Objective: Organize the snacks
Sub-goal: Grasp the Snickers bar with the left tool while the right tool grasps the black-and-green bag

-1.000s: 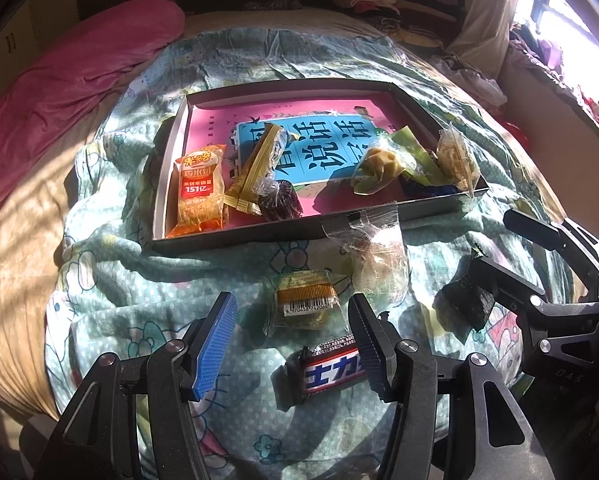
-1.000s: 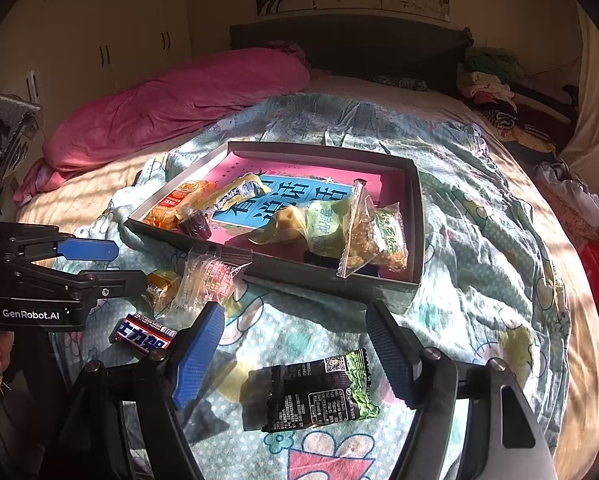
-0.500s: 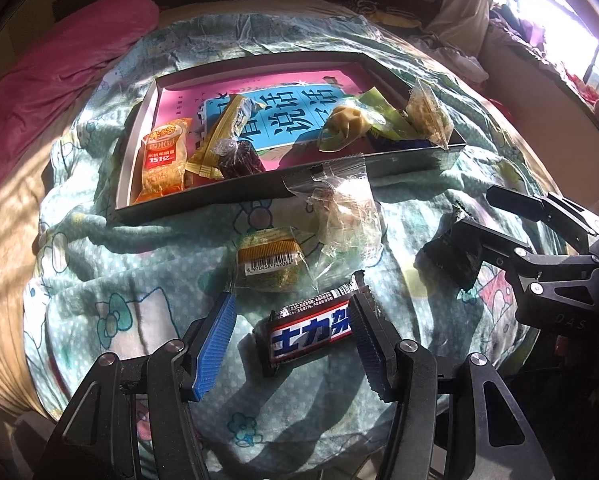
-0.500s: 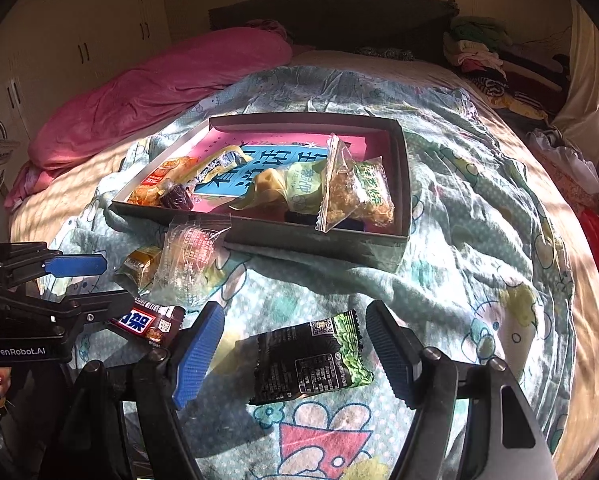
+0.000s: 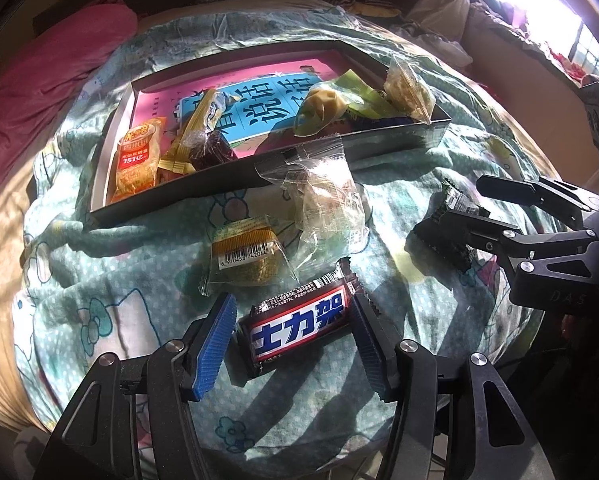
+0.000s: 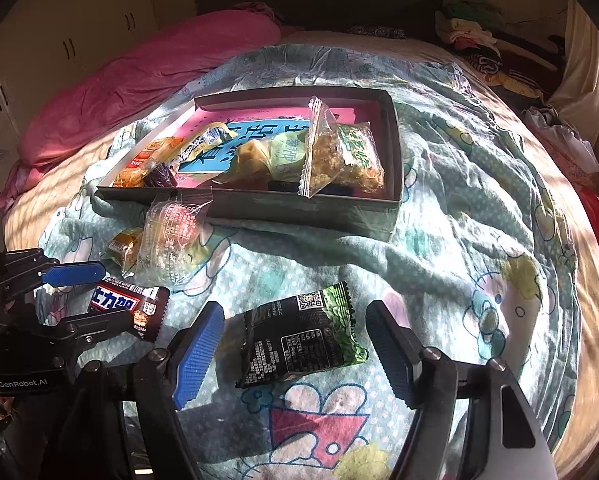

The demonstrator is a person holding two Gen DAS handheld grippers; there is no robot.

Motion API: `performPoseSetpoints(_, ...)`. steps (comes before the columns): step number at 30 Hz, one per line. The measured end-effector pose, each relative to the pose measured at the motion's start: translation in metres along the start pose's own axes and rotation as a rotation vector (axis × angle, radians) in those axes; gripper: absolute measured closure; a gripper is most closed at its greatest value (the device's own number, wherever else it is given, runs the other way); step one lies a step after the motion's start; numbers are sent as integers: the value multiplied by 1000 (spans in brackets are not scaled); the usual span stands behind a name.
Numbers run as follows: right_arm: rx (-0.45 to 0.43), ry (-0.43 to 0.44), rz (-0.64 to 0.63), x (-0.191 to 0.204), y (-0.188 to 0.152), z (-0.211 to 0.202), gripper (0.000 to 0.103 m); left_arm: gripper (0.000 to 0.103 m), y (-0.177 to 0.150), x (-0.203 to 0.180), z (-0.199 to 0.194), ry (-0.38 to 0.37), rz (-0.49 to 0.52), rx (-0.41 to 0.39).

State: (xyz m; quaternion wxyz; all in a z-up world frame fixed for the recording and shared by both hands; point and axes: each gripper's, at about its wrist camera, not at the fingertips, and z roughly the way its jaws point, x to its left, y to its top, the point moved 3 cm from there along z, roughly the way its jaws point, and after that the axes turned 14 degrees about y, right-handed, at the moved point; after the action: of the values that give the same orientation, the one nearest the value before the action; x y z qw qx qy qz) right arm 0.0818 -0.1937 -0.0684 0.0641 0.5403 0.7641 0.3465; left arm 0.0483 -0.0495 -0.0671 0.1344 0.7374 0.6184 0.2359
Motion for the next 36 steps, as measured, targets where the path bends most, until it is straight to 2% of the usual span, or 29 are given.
performPoseSetpoints(5,11,19,56,-8,-3,0,30,43,2,-4,0,12,48,-25)
performPoseSetpoints(11,57,29,89,-12,-9,9,30,43,-1,-10,3,-17,92,-29)
performPoseSetpoints(24,114,-27,-30,2,-9,31,28,43,-5,-10,12,-76,135,-38)
performPoseSetpoints(26,121,-31,-49,2,-10,33,29,43,-6,-10,13,-88,136,-37)
performPoseSetpoints(31,100,-10,-39,-4,-5,30,40,43,-10,-10,20,-116,125,-19)
performPoseSetpoints(36,67,12,-35,-6,1,29,41,46,-12,-14,20,-98,133,-30)
